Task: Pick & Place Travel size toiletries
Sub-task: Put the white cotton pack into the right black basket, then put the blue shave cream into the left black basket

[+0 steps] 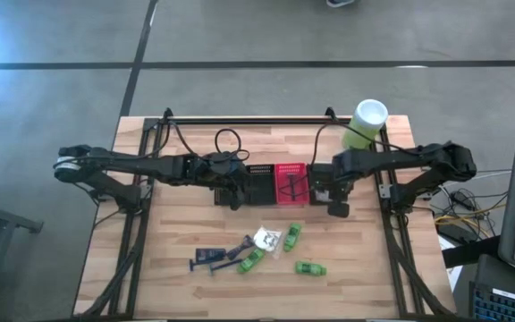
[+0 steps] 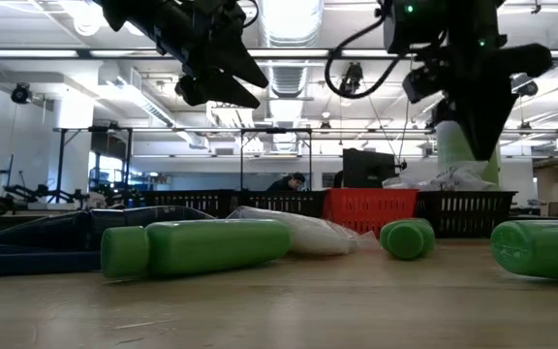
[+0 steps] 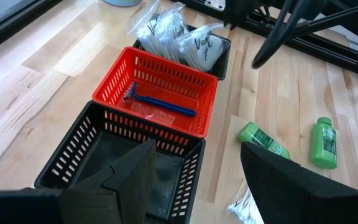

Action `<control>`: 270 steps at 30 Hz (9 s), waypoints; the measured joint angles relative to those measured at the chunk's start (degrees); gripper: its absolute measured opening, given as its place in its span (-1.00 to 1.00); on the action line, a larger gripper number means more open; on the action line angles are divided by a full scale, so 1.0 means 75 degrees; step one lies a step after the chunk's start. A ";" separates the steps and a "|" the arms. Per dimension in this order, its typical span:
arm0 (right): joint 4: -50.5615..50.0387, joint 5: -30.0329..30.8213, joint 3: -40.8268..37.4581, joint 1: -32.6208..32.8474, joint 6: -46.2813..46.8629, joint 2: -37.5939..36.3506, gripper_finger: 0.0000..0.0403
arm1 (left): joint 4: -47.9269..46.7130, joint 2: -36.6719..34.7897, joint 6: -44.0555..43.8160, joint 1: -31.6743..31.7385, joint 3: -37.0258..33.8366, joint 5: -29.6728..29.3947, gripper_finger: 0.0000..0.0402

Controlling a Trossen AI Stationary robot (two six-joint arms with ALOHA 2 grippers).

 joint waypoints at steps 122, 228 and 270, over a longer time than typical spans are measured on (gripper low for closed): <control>0.1531 -0.0005 0.0593 0.2157 0.1674 -0.0157 0.14 | -0.0121 0.0003 -0.0078 0.0000 -0.0001 0.0000 0.20; 0.1767 0.1441 0.0327 0.7089 0.9538 0.0944 0.16 | -0.2864 0.2059 -0.1882 -0.4138 -0.0023 -0.0088 0.20; 0.1729 0.1831 0.0240 0.6689 0.9296 0.0950 0.17 | -0.4242 0.1956 -0.0804 -0.3791 0.1075 -0.0654 -0.33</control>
